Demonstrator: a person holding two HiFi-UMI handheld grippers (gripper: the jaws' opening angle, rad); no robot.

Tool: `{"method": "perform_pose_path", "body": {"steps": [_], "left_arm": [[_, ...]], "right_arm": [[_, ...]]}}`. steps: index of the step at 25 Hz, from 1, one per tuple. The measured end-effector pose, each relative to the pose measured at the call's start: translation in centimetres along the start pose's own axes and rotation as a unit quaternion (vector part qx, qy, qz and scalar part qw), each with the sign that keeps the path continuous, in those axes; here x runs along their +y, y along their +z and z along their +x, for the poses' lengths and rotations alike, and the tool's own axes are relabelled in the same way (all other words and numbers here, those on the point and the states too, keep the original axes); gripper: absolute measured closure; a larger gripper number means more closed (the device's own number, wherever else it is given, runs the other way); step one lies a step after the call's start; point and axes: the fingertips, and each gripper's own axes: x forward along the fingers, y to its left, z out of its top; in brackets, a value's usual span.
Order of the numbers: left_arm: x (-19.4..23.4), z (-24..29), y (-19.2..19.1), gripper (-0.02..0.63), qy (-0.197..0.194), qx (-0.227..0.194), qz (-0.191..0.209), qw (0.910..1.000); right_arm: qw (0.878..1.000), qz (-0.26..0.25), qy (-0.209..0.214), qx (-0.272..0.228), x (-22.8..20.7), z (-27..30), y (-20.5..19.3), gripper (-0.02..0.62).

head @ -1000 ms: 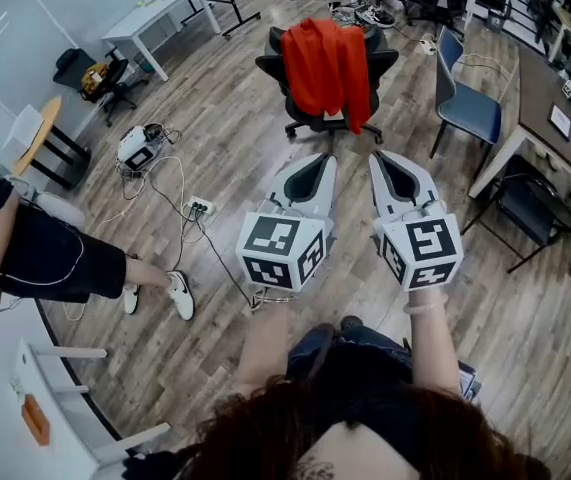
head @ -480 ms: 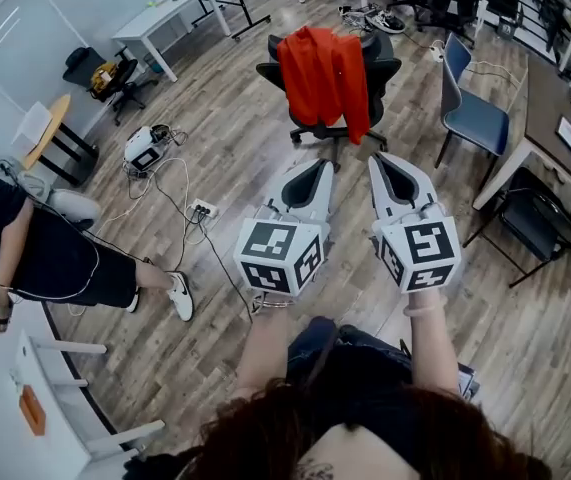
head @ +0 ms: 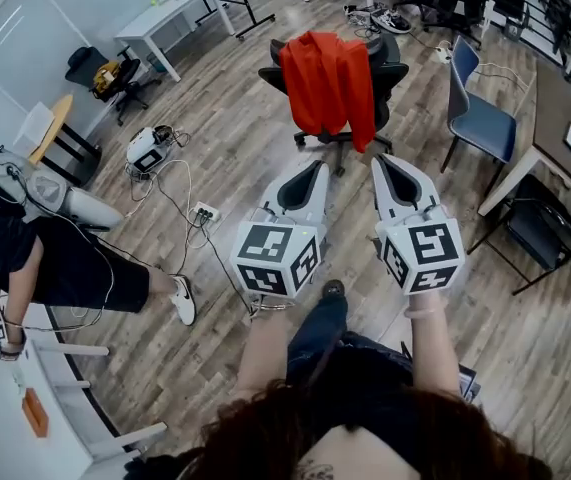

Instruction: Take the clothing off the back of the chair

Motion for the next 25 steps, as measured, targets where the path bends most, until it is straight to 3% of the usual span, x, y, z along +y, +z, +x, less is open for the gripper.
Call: {"method": "perform_pose_path", "body": {"steps": [9, 25], "left_arm": [[3.8, 3.3, 0.6, 0.586, -0.005, -0.009, -0.005, 0.9999], [12.5, 9.3, 1.6, 0.569, -0.023, -0.010, -0.021, 0.9995]], "right_arm": [[1.000, 0.000, 0.006, 0.004, -0.8, 4.7, -0.4, 0.597], [1.000, 0.008, -0.015, 0.018, -3.1, 13.9, -1.0, 0.520]]}}
